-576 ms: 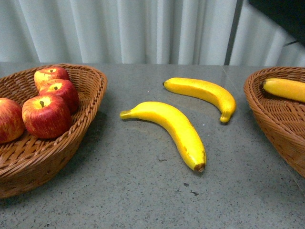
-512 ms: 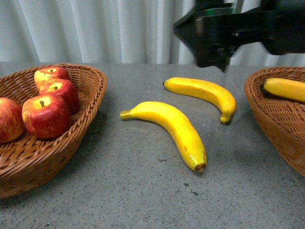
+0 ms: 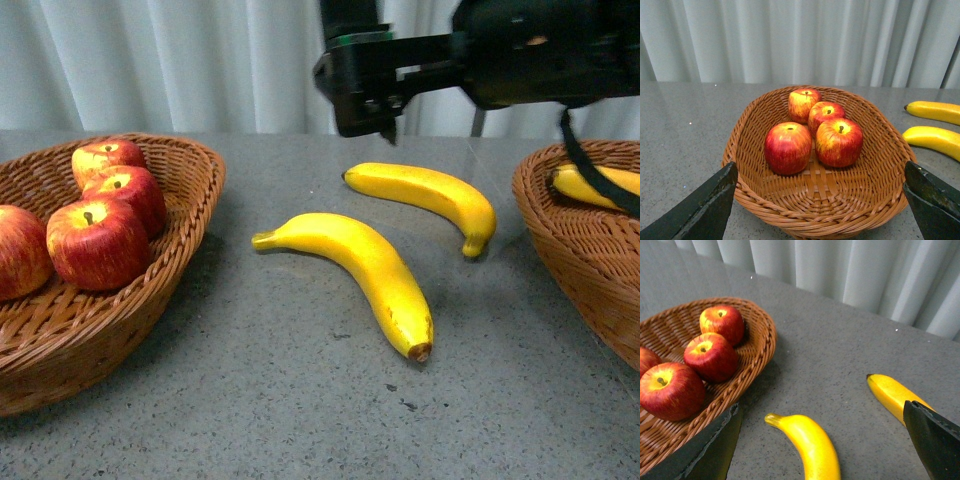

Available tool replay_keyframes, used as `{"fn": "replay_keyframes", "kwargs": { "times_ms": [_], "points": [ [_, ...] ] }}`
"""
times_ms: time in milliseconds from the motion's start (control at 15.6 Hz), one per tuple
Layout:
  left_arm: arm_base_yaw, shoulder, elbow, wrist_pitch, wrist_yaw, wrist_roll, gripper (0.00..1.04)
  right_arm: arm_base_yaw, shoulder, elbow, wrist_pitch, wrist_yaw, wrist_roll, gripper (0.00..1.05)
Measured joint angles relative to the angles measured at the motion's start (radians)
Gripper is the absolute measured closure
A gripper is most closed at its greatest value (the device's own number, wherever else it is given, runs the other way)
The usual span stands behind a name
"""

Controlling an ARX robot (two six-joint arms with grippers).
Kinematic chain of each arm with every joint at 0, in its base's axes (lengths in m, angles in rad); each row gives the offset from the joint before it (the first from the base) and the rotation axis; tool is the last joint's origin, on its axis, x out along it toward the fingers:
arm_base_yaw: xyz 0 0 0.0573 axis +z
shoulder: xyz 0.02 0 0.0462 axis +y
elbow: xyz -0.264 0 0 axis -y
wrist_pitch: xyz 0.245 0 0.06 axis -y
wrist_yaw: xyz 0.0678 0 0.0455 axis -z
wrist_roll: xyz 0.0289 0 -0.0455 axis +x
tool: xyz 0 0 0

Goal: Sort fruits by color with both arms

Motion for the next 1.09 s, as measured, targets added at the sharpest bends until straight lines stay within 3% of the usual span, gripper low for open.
{"fn": "replay_keyframes", "kwargs": {
  "times_ms": [128, 320, 640, 1087],
  "points": [
    [0.000, 0.000, 0.000, 0.000, 0.000, 0.000, 0.07, 0.022, 0.032, 0.043, -0.045, 0.011, -0.016, 0.07],
    [0.000, 0.000, 0.000, 0.000, 0.000, 0.000, 0.07, 0.102, 0.134, 0.112, -0.243, 0.064, -0.105, 0.07],
    [0.000, 0.000, 0.000, 0.000, 0.000, 0.000, 0.07, 0.086, 0.227, 0.167, -0.306, 0.172, -0.108, 0.07],
    [0.000, 0.000, 0.000, 0.000, 0.000, 0.000, 0.07, 0.061, 0.338, 0.236, -0.409, 0.241, -0.068, 0.07]
  ]
}}
